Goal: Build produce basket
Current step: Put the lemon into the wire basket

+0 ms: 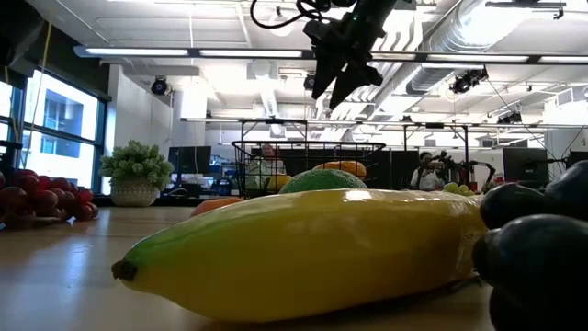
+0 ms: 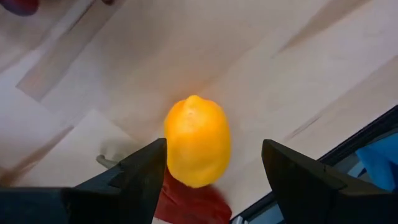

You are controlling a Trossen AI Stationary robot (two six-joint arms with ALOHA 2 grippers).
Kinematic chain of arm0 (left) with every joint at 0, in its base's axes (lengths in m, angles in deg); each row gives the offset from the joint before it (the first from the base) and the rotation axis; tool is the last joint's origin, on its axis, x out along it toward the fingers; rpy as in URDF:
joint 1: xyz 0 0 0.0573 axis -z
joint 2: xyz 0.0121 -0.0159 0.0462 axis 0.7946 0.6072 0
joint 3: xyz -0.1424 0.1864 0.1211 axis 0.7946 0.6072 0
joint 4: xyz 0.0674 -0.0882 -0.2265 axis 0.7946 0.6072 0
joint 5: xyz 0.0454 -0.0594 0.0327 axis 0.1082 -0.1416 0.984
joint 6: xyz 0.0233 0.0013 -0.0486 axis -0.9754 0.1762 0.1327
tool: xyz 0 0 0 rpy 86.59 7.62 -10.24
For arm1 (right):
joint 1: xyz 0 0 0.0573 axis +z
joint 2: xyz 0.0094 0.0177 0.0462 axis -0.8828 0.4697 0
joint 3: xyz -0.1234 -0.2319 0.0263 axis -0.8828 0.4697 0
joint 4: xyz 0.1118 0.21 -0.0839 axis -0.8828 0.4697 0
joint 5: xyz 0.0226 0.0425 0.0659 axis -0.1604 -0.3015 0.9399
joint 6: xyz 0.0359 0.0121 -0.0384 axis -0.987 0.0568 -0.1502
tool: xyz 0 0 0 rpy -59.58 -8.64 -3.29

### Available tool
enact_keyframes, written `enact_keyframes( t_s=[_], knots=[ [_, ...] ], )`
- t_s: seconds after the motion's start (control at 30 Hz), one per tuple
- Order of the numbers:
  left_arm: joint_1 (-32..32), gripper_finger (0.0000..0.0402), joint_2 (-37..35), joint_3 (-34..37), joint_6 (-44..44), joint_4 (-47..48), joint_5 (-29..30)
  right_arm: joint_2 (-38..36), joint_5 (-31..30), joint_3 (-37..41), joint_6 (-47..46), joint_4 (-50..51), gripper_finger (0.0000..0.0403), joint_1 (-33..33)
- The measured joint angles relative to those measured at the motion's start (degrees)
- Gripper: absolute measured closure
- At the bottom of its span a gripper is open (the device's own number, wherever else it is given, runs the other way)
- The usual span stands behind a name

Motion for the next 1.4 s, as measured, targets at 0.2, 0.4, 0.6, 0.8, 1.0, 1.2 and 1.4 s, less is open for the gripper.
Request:
enact_keyframes(
  t_s=[0.2, 0.4, 0.6, 0.8, 1.0, 1.2, 1.4],
  knots=[
    [0.43, 0.0149, -0.02, 0.0, 0.88, 0.13, -0.74, 0.0, 0.0, 0.0, 0.02, 0.05, 0.0171, 0.0],
    [0.43, 0.0149, 0.03, 0.0, 0.92, 0.15, -0.54, 0.0, 0.01, 0.0, 0.02, 0.07, 0.0171, 0.0],
    [0.43, 0.0149, 3.02, -0.04, 0.84, -0.67, -1.95, 0.0, -0.01, 0.0, 0.08, 0.1, 0.0171, 0.0],
    [0.43, 0.0149, 6.63, -0.04, -0.05, -3.98, -3.66, 0.0, -0.01, 0.0, 0.48, 0.13, 0.0171, 0.0],
    [0.43, 0.0156, 8.51, -0.04, 0.61, -4.42, -3.88, 0.0, -0.01, 0.0, 0.48, 0.23, 0.0171, 0.0],
    [0.43, 0.0219, 8.21, -0.04, -0.25, -4.18, -3.56, 0.02, 0.0, 0.0, 0.7, 0.56, 0.0171, -0.02],
    [-0.21, 0.0252, 6.98, -0.04, -2.18, -4.25, -3.4, -0.26, -0.01, 0.0, 1.05, 0.56, 0.0171, -0.38]
  ],
)
